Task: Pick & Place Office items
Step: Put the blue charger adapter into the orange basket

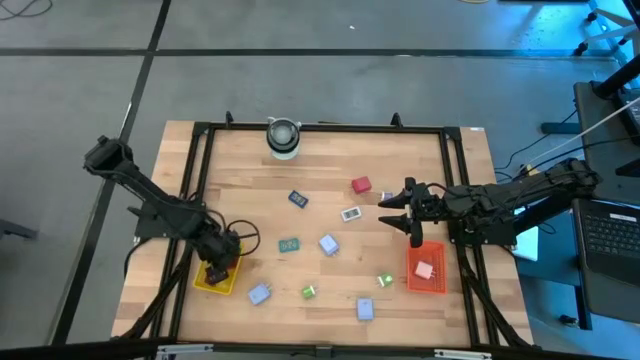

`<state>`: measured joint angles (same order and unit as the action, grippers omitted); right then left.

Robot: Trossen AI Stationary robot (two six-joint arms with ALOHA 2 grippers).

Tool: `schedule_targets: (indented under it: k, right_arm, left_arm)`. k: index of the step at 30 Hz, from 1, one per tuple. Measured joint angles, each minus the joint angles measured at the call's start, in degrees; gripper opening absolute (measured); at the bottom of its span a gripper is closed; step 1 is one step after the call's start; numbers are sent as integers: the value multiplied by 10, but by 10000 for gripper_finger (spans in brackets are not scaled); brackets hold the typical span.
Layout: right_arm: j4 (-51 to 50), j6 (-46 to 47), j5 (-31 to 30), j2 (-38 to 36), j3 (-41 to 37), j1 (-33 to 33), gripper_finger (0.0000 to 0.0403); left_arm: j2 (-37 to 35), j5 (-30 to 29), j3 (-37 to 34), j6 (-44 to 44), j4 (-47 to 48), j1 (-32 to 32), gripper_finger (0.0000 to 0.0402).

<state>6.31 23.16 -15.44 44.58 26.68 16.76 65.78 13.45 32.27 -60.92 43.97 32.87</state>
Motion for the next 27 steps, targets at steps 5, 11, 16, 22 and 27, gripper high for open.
schedule_targets:
  k: [5,11,16,22,27]
  right_arm:
    - [0,0,0,0,0,-3,219]
    - [-11,0,-1,-6,2,-24,219]
    - [-143,0,-19,-7,65,-46,220]
    - [-256,-27,-35,-7,148,-48,220]
    - [-380,-11,-67,-7,202,-57,220]
  left_arm:
    - [-3,16,43,87,23,-59,240]
    - [-3,-6,130,192,82,-124,239]
    - [-8,-205,198,333,91,-156,237]
    - [-90,-539,150,537,-141,-158,237]
    - [-223,-535,29,618,-363,-226,237]
